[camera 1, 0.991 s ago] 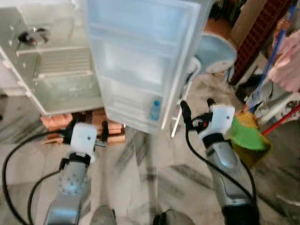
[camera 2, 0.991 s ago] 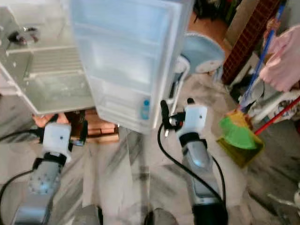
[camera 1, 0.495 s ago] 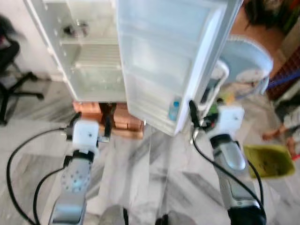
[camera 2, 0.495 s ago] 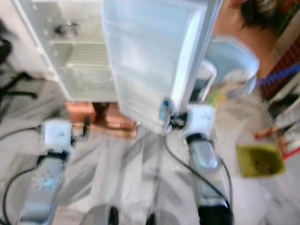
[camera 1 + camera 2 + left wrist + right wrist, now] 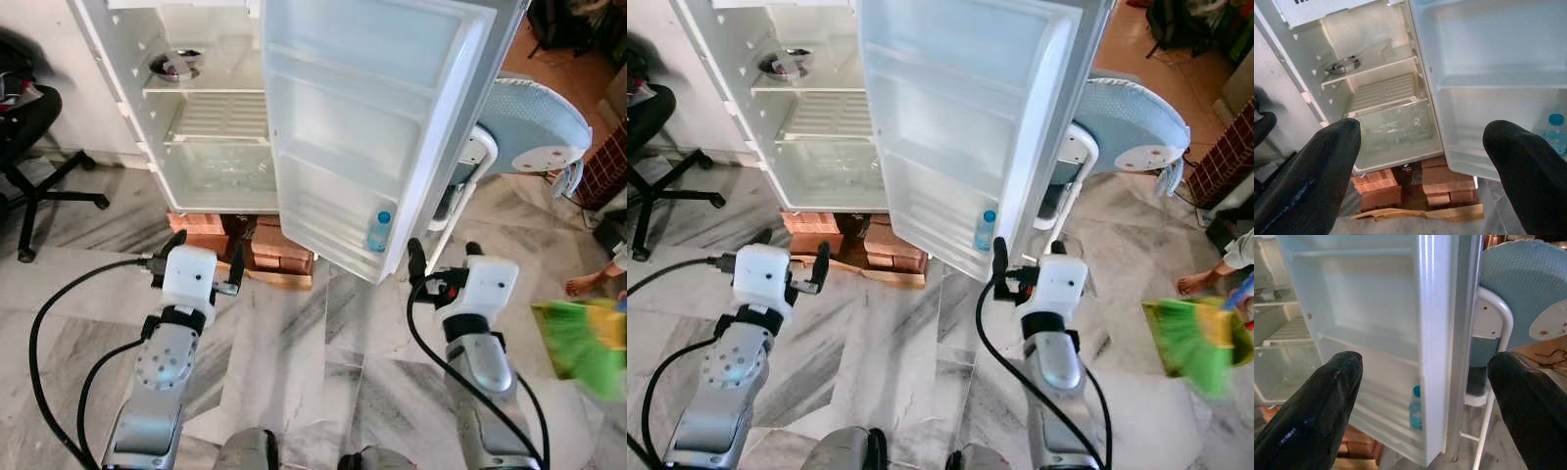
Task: Restocking fridge
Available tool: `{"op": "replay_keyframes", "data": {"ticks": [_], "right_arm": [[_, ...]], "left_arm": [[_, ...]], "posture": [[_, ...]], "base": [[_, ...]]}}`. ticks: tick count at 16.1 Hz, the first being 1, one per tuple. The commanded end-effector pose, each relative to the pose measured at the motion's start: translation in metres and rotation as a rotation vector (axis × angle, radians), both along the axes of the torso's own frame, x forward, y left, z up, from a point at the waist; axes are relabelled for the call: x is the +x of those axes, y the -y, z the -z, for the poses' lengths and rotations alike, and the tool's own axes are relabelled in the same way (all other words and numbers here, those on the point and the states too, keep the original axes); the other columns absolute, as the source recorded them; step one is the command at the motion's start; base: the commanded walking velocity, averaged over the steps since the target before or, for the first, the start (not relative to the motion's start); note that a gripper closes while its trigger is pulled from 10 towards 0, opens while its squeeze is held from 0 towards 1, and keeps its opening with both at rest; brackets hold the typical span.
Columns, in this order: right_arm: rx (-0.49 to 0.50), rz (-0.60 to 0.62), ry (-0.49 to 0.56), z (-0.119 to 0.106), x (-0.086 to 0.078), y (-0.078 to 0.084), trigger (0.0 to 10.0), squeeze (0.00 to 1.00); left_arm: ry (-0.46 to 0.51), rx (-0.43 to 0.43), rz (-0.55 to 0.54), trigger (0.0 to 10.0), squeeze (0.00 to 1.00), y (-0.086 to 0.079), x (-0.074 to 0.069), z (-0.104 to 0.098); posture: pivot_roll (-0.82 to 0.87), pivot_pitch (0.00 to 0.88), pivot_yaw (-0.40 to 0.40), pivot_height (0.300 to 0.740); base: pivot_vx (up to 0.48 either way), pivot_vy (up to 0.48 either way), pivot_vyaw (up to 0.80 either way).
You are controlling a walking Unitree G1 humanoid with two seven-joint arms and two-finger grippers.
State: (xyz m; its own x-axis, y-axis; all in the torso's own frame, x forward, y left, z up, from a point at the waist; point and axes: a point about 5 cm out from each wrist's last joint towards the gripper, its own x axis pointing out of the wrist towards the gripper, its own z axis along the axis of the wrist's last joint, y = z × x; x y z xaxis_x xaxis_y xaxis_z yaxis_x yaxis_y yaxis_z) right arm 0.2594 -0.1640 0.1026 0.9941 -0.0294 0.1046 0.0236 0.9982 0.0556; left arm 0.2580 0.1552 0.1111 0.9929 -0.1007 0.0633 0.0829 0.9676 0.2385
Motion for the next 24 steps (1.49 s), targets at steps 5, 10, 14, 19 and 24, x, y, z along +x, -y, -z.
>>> {"op": "replay_keyframes", "data": {"ticks": [5, 10, 14, 19, 24], "right_arm": [[-0.028, -0.045, 0.036, -0.013, 0.021, 0.000, 10.0, 0.00], [-0.054, -0.046, 0.061, -0.020, 0.023, -0.001, 10.0, 0.00], [-0.056, -0.042, 0.052, -0.016, 0.020, 0.002, 10.0, 0.00], [-0.056, -0.042, 0.047, -0.015, 0.021, 0.003, 10.0, 0.00], [-0.046, -0.054, 0.038, -0.013, 0.021, 0.002, 10.0, 0.00]], "left_arm": [[-0.020, -0.025, -0.014, 10.0, 0.00, 0.003, -0.011, 0.009], [-0.018, -0.017, -0.011, 10.0, 0.00, 0.005, -0.010, 0.010], [-0.020, -0.028, -0.011, 10.0, 0.00, 0.008, -0.010, 0.010], [-0.031, -0.016, -0.004, 10.0, 0.00, 0.009, -0.013, 0.012], [-0.035, -0.015, -0.005, 10.0, 0.00, 0.007, -0.015, 0.012]], "posture": [[0.13, 0.098, -0.023, 0.740], [0.11, 0.103, -0.025, 0.740], [0.11, 0.108, -0.024, 0.740], [0.12, 0.119, -0.021, 0.740], [0.12, 0.123, -0.020, 0.740]], "base": [[0.368, 0.000, 0.00], [0.438, 0.000, 0.00], [0.200, -0.129, 0.00], [0.000, -0.187, 0.00], [0.000, -0.462, 0.00]]}}
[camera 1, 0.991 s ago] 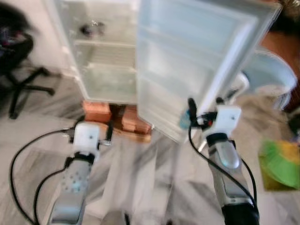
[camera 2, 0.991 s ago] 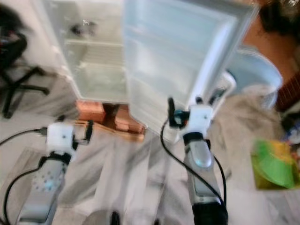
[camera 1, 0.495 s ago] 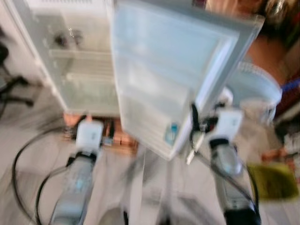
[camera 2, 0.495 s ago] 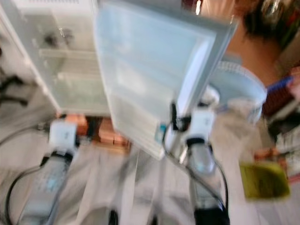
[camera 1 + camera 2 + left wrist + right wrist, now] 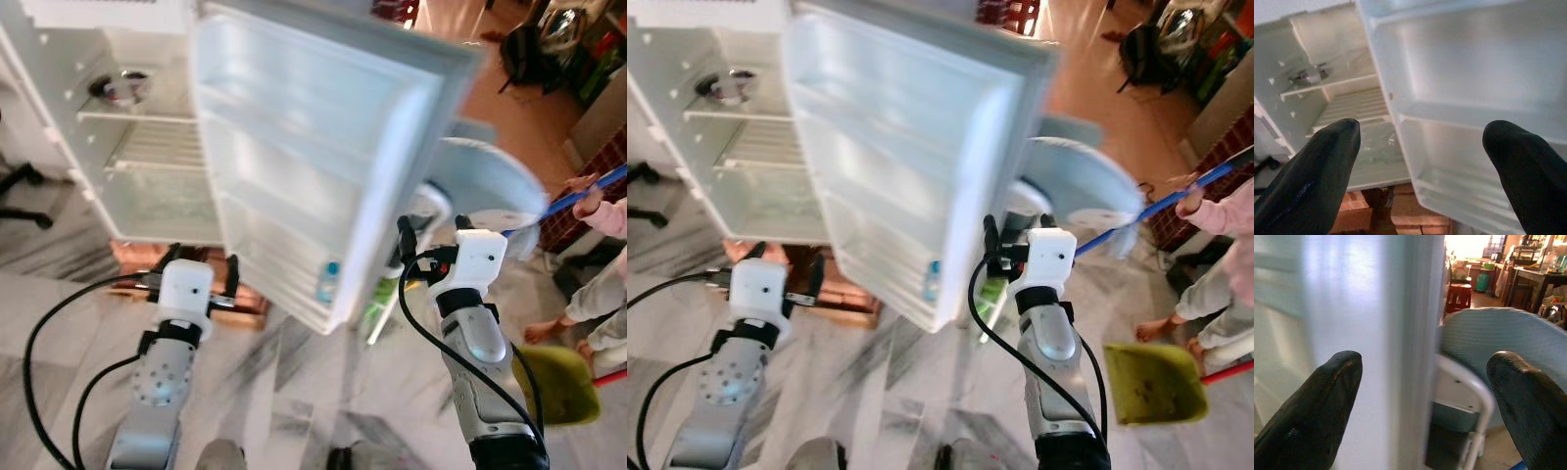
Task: Restocking fridge
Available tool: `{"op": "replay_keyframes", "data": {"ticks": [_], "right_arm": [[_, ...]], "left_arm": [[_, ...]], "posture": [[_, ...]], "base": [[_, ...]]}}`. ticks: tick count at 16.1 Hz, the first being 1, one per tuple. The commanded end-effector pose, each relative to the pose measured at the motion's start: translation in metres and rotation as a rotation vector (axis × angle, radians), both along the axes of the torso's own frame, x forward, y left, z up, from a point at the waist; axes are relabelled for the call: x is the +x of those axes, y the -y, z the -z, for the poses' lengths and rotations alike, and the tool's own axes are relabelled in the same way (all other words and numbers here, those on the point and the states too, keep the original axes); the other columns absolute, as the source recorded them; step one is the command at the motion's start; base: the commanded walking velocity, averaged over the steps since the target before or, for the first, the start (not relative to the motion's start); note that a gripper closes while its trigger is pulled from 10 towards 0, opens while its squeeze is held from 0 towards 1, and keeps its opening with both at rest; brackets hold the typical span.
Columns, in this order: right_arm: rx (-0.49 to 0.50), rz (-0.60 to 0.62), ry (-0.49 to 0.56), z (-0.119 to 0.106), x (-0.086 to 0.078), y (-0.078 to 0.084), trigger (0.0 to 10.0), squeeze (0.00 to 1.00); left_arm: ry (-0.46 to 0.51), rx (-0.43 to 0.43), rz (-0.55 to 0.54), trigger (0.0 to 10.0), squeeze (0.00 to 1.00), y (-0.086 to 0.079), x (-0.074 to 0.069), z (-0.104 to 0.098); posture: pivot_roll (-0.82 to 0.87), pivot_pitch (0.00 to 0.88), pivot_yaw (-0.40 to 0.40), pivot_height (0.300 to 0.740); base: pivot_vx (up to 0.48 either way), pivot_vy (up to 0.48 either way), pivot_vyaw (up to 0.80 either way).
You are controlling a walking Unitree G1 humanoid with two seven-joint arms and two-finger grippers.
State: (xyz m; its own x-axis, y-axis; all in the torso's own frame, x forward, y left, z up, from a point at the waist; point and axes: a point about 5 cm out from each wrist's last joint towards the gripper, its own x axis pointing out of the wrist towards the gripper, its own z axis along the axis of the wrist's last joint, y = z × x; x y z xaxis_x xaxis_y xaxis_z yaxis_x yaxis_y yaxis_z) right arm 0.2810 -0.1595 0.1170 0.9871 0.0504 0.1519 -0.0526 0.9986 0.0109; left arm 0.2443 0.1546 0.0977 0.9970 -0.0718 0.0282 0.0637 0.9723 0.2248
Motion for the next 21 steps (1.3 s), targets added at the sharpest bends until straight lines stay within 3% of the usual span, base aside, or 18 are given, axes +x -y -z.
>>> {"op": "replay_keyframes", "data": {"ticks": [1, 6, 10, 14, 15, 17, 20, 21], "right_arm": [[-0.010, -0.001, -0.011, 0.001, 0.000, 0.005, 10.0, 0.00], [-0.020, -0.013, 0.018, -0.005, 0.006, 0.000, 10.0, 0.00], [-0.012, 0.000, 0.005, -0.008, 0.022, -0.001, 10.0, 0.00], [0.012, -0.006, 0.011, -0.013, 0.035, -0.010, 10.0, 0.00], [0.029, -0.004, 0.002, -0.013, 0.039, -0.016, 10.0, 0.00], [0.051, -0.051, -0.005, -0.023, 0.058, -0.049, 10.0, 0.00], [0.111, -0.141, 0.041, -0.050, 0.073, -0.080, 10.0, 0.00], [0.122, -0.158, 0.045, -0.053, 0.073, -0.083, 10.0, 0.00]], "left_arm": [[0.002, -0.023, 0.017, 10.0, 0.00, 0.007, -0.001, -0.001], [-0.005, -0.017, 0.005, 10.0, 0.00, 0.005, -0.002, 0.000], [-0.069, -0.012, -0.132, 10.0, 0.00, -0.015, -0.008, 0.012], [-0.076, -0.008, -0.143, 10.0, 0.00, -0.020, -0.013, 0.014], [-0.078, -0.011, -0.139, 10.0, 0.00, -0.019, -0.013, 0.014], [-0.081, -0.016, -0.115, 10.0, 0.00, -0.013, -0.009, 0.015], [-0.087, -0.016, -0.096, 10.0, 0.00, -0.011, -0.007, 0.015], [-0.093, -0.012, -0.093, 10.0, 0.00, -0.011, -0.008, 0.017]], "posture": [[0.12, 0.124, -0.019, 0.740], [0.12, 0.127, -0.019, 0.740], [0.13, 0.128, -0.021, 0.740], [0.15, 0.127, -0.027, 0.740], [0.15, 0.127, -0.027, 0.740], [0.14, 0.126, -0.021, 0.740], [0.16, 0.117, -0.027, 0.740], [0.16, 0.117, -0.027, 0.740]], "base": [[0.000, 0.000, 0.00], [0.000, 0.000, 0.61], [0.000, 0.000, 0.00], [0.000, 0.000, 0.00], [0.000, 0.000, 0.00], [0.000, 0.000, 0.00], [0.000, 0.000, 0.00], [0.000, 0.000, 0.00]]}}
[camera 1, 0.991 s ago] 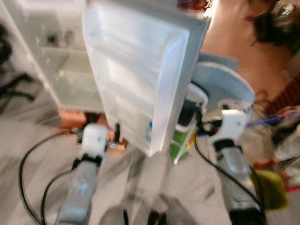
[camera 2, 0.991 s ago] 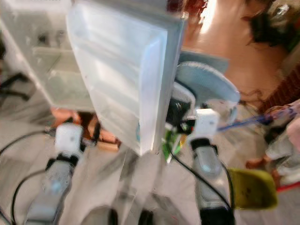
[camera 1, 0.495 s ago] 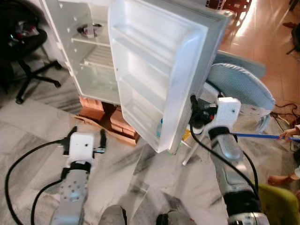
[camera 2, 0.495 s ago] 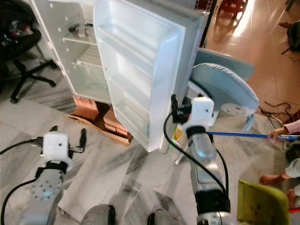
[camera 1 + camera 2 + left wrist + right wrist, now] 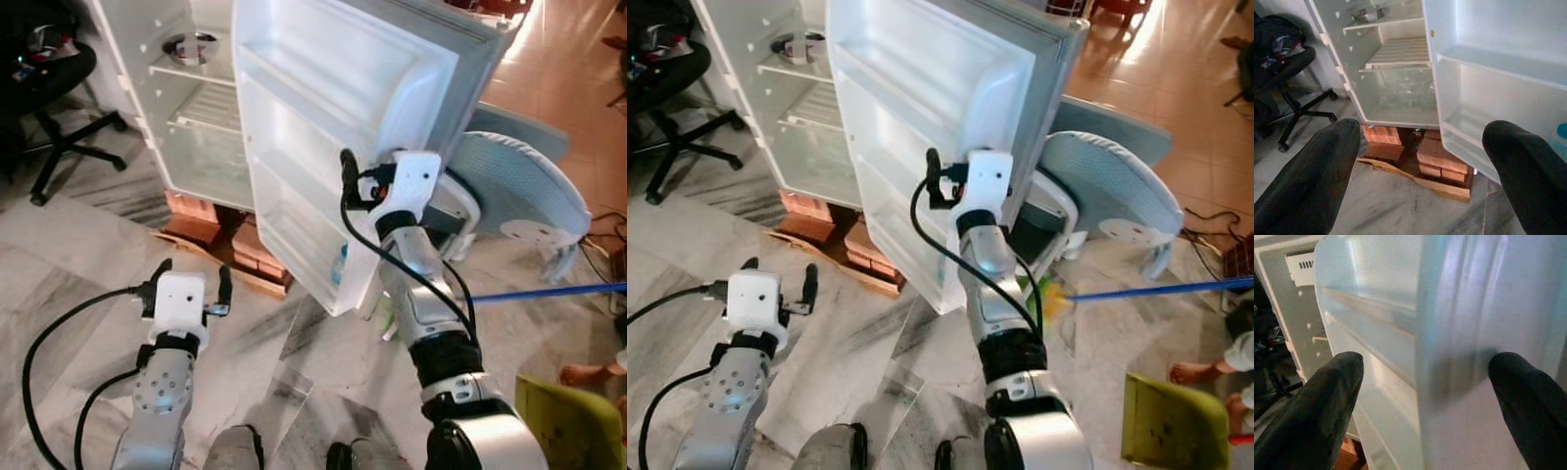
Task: Restocking fridge
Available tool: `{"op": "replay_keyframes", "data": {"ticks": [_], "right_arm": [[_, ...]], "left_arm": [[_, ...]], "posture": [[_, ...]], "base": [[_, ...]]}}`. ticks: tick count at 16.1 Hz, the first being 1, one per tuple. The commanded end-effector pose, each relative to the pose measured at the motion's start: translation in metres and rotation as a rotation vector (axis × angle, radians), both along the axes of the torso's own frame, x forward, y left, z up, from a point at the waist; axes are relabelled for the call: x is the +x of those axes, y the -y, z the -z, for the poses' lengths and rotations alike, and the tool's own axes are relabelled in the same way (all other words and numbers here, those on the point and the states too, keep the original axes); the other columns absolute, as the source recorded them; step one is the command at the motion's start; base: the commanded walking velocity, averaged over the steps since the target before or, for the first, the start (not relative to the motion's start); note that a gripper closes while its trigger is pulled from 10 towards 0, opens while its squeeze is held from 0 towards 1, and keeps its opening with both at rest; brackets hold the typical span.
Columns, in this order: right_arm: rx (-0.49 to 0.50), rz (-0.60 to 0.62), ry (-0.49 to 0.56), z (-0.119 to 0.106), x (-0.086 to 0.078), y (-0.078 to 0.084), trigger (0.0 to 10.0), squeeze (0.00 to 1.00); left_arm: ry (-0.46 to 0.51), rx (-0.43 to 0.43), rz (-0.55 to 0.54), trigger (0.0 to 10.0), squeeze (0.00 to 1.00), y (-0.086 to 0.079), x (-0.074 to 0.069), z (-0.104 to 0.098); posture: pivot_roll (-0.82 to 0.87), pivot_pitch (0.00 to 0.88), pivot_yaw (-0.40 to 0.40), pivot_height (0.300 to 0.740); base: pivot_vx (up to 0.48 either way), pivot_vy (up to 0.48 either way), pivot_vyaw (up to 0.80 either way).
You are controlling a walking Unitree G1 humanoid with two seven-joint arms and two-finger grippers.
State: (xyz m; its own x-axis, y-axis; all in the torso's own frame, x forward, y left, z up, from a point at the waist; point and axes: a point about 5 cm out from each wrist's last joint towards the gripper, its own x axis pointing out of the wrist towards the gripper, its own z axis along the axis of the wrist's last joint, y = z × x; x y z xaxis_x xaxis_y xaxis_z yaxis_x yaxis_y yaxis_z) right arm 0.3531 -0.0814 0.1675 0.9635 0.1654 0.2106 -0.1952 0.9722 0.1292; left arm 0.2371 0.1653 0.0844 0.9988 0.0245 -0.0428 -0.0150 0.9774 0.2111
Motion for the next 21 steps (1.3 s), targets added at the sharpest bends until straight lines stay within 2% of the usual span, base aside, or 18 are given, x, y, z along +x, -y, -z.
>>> {"op": "replay_keyframes", "data": {"ticks": [1, 3, 4, 5, 6, 7, 8, 9, 10, 12, 13, 14, 15, 16, 18, 19, 20, 21], "right_arm": [[0.076, -0.137, 0.031, -0.012, -0.003, -0.018, 10.0, 0.00], [0.185, -0.298, 0.044, -0.020, -0.012, -0.030, 10.0, 0.00], [0.349, -0.583, 0.063, -0.033, -0.035, -0.045, 10.0, 0.00], [0.433, -0.780, 0.086, -0.045, -0.059, -0.050, 10.0, 0.00], [0.473, -0.892, 0.091, -0.050, -0.075, -0.048, 10.0, 0.00], [0.467, -0.967, 0.076, -0.048, -0.088, -0.044, 10.0, 0.00], [0.399, -1.013, 0.025, -0.031, -0.097, -0.035, 10.0, 0.00], [0.316, -1.069, -0.082, -0.007, -0.108, -0.021, 10.0, 0.00], [0.265, -1.101, -0.127, 0.001, -0.115, -0.015, 10.0, 0.00], [-0.041, -1.201, -0.316, 0.040, -0.138, 0.014, 10.0, 0.00], [-0.197, -1.160, -0.423, 0.061, -0.138, 0.033, 10.0, 0.00], [-0.324, -1.056, -0.484, 0.076, -0.128, 0.048, 10.0, 0.00], [-0.410, -0.957, -0.529, 0.086, -0.118, 0.060, 10.0, 0.00], [-0.526, -0.857, -0.562, 0.095, -0.106, 0.076, 10.0, 0.00], [-0.680, -0.708, -0.606, 0.099, -0.088, 0.100, 10.0, 0.00], [-0.722, -0.615, -0.590, 0.097, -0.077, 0.108, 10.0, 0.00], [-0.691, -0.378, -0.505, 0.082, -0.050, 0.117, 10.0, 0.00], [-0.636, -0.275, -0.441, 0.069, -0.036, 0.115, 10.0, 0.00]], "left_arm": [[-0.052, 0.010, 0.018, 10.0, 0.00, 0.000, -0.009, 0.011], [-0.066, 0.020, 0.034, 10.0, 0.00, 0.000, -0.013, 0.014], [-0.066, 0.018, 0.027, 10.0, 0.00, -0.002, -0.012, 0.013], [-0.065, 0.020, 0.025, 10.0, 0.00, -0.003, -0.011, 0.012], [-0.066, 0.022, 0.027, 10.0, 0.00, -0.004, -0.011, 0.012], [-0.067, 0.023, 0.029, 10.0, 0.00, -0.004, -0.011, 0.012], [-0.071, 0.026, 0.032, 10.0, 0.00, -0.005, -0.012, 0.013], [-0.074, 0.028, 0.036, 10.0, 0.00, -0.005, -0.013, 0.013], [-0.075, 0.028, 0.036, 10.0, 0.00, -0.005, -0.013, 0.013], [-0.081, 0.029, 0.038, 10.0, 0.00, -0.005, -0.013, 0.014], [-0.084, 0.028, 0.040, 10.0, 0.00, -0.005, -0.014, 0.014], [-0.087, 0.028, 0.043, 10.0, 0.00, -0.005, -0.013, 0.015], [-0.090, 0.029, 0.047, 10.0, 0.00, -0.004, -0.013, 0.015], [-0.091, 0.030, 0.049, 10.0, 0.00, -0.004, -0.013, 0.015], [-0.093, 0.031, 0.047, 10.0, 0.00, -0.004, -0.013, 0.015], [-0.094, 0.031, 0.047, 10.0, 0.00, -0.004, -0.013, 0.015], [-0.097, 0.029, 0.048, 10.0, 0.00, -0.003, -0.012, 0.015], [-0.099, 0.027, 0.049, 10.0, 0.00, -0.003, -0.012, 0.016]], "posture": [[0.16, 0.117, -0.031, 0.740], [0.16, 0.117, -0.031, 0.740], [0.16, 0.120, -0.028, 0.740], [0.16, 0.122, -0.025, 0.740], [0.16, 0.123, -0.023, 0.740], [0.16, 0.123, -0.022, 0.740], [0.16, 0.126, -0.020, 0.740], [0.16, 0.126, -0.020, 0.740], [0.16, 0.127, -0.019, 0.740], [0.16, 0.127, -0.018, 0.740], [0.16, 0.127, -0.019, 0.740], [0.16, 0.128, -0.019, 0.740], [0.16, 0.129, -0.019, 0.740], [0.16, 0.129, -0.018, 0.740], [0.17, 0.129, -0.018, 0.740], [0.17, 0.129, -0.019, 0.740], [0.17, 0.128, -0.022, 0.740], [0.17, 0.126, -0.024, 0.740]], "base": [[0.000, 0.000, 0.00], [0.000, 0.000, 0.00], [0.000, 0.000, 0.00], [0.000, 0.000, 0.00], [0.000, 0.000, 0.00], [0.000, 0.000, 0.00], [0.000, 0.000, 0.00], [0.000, 0.000, 0.00], [0.000, 0.000, 0.00], [0.000, 0.000, 0.00], [0.000, 0.000, 0.00], [0.000, 0.000, 0.00], [0.000, 0.000, 0.00], [0.000, 0.000, 0.00], [0.000, 0.000, 0.00], [0.000, 0.000, 0.00], [0.000, 0.000, 0.00], [0.000, 0.000, 0.00]]}}
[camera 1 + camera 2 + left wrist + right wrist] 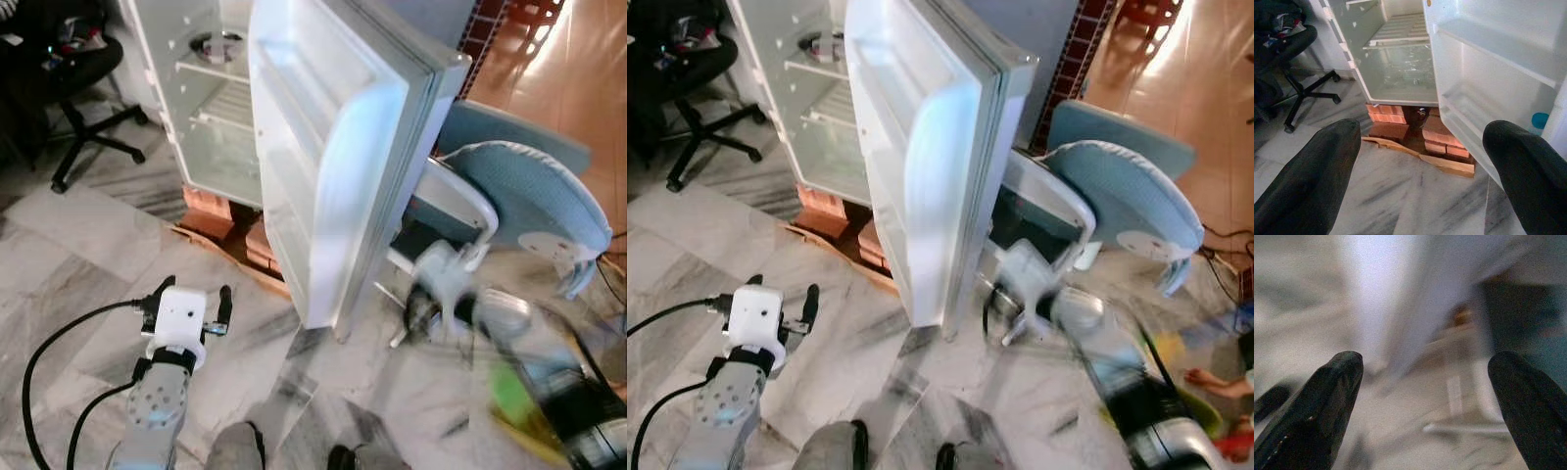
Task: Restocking fridge
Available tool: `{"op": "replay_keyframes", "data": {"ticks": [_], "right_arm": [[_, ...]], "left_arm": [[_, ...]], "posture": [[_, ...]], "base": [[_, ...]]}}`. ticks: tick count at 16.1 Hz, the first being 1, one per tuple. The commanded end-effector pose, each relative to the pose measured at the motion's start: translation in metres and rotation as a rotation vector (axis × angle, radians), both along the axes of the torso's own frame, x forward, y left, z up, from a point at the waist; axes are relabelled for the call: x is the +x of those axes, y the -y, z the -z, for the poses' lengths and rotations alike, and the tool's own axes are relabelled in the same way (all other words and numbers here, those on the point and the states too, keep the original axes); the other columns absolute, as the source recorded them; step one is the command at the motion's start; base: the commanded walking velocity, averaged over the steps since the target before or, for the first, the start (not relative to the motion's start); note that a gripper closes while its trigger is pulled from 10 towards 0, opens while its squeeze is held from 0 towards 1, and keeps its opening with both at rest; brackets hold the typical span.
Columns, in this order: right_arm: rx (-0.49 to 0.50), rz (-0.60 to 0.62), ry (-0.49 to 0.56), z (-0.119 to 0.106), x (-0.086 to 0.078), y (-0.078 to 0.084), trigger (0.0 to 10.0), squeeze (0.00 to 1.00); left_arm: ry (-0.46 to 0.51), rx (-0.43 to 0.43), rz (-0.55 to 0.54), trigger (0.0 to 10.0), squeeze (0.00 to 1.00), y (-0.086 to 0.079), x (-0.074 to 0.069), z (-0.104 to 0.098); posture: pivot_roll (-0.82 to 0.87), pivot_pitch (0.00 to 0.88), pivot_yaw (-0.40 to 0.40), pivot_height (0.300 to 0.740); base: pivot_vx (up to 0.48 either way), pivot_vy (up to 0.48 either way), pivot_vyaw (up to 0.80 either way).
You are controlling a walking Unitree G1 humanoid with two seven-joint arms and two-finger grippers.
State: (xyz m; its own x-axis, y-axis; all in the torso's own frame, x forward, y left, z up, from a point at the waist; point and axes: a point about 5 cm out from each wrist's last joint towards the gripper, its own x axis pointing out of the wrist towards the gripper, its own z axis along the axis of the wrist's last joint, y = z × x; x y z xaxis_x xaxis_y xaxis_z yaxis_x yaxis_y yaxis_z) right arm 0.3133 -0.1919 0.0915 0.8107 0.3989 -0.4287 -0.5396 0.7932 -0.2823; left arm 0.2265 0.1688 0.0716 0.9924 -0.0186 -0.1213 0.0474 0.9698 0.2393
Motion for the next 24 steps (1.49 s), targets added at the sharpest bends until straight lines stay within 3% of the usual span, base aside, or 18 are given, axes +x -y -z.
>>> {"op": "replay_keyframes", "data": {"ticks": [1, 2, 4, 5, 6, 7, 9, 10, 12, 14, 18, 20, 24], "right_arm": [[0.044, 0.065, 0.086, -0.015, 0.012, 0.000, 10.0, 0.00], [0.073, 0.085, 0.119, -0.020, 0.018, -0.005, 10.0, 0.00], [0.328, 0.047, 0.205, -0.046, 0.029, -0.037, 10.0, 0.00], [0.438, -0.038, 0.227, -0.055, 0.026, -0.053, 10.0, 0.00], [0.634, -0.172, 0.198, -0.069, 0.015, -0.076, 10.0, 0.00], [0.678, -0.230, 0.193, -0.073, 0.009, -0.082, 10.0, 0.00], [0.775, -0.509, 0.097, -0.078, -0.025, -0.102, 10.0, 0.00], [0.666, -0.505, 0.057, -0.054, -0.033, -0.100, 10.0, 0.00], [0.614, -0.423, 0.032, -0.034, -0.032, -0.092, 10.0, 0.00], [0.587, -0.336, 0.028, -0.016, -0.042, -0.082, 10.0, 0.00], [0.572, 0.035, 0.212, -0.012, -0.041, -0.067, 10.0, 0.00], [0.576, 0.301, 0.324, -0.014, -0.041, -0.050, 10.0, 0.00], [0.531, 0.415, 0.379, -0.010, -0.041, -0.046, 10.0, 0.00]], "left_arm": [[-0.021, -0.003, 0.004, 10.0, 0.00, 0.001, -0.001, 0.003], [-0.022, -0.003, 0.005, 10.0, 0.00, 0.001, -0.001, 0.004], [-0.025, -0.005, 0.010, 10.0, 0.00, 0.003, 0.001, 0.004], [-0.026, -0.005, 0.013, 10.0, 0.00, 0.003, 0.001, 0.004], [-0.026, -0.007, 0.014, 10.0, 0.00, 0.003, 0.001, 0.004], [-0.025, -0.008, 0.014, 10.0, 0.00, 0.003, 0.001, 0.004], [-0.028, -0.010, 0.012, 10.0, 0.00, 0.003, 0.001, 0.005], [-0.032, -0.013, 0.011, 10.0, 0.00, 0.003, 0.000, 0.005], [-0.034, -0.014, 0.013, 10.0, 0.00, 0.003, -0.001, 0.006], [-0.034, -0.015, 0.012, 10.0, 0.00, 0.003, -0.001, 0.006], [0.003, 0.004, -0.033, 10.0, 0.00, 0.000, 0.007, 0.000], [0.019, -0.016, -0.090, 10.0, 0.00, -0.009, 0.012, -0.006], [0.041, -0.037, -0.097, 10.0, 0.00, -0.008, 0.018, -0.008]], "posture": [[0.17, 0.126, -0.024, 0.740], [0.17, 0.124, -0.024, 0.740], [0.17, 0.121, -0.025, 0.740], [0.17, 0.119, -0.026, 0.740], [0.18, 0.120, -0.027, 0.740], [0.18, 0.120, -0.027, 0.740], [0.17, 0.122, -0.030, 0.740], [0.17, 0.125, -0.030, 0.740], [0.17, 0.126, -0.030, 0.740], [0.17, 0.129, -0.031, 0.740], [0.17, 0.127, -0.042, 0.740], [0.17, 0.127, -0.045, 0.740], [0.16, 0.112, -0.038, 0.740]], "base": [[0.000, 0.000, 0.00], [0.000, 0.000, 0.00], [0.000, 0.000, 0.00], [0.000, 0.000, 0.00], [0.000, 0.000, 0.00], [0.000, 0.000, 0.00], [0.000, 0.000, 0.00], [0.000, 0.000, 0.00], [0.000, 0.000, 0.00], [0.000, 0.000, 0.00], [0.000, 0.000, 0.00], [0.000, 0.197, 0.00], [0.000, 0.480, 0.00]]}}
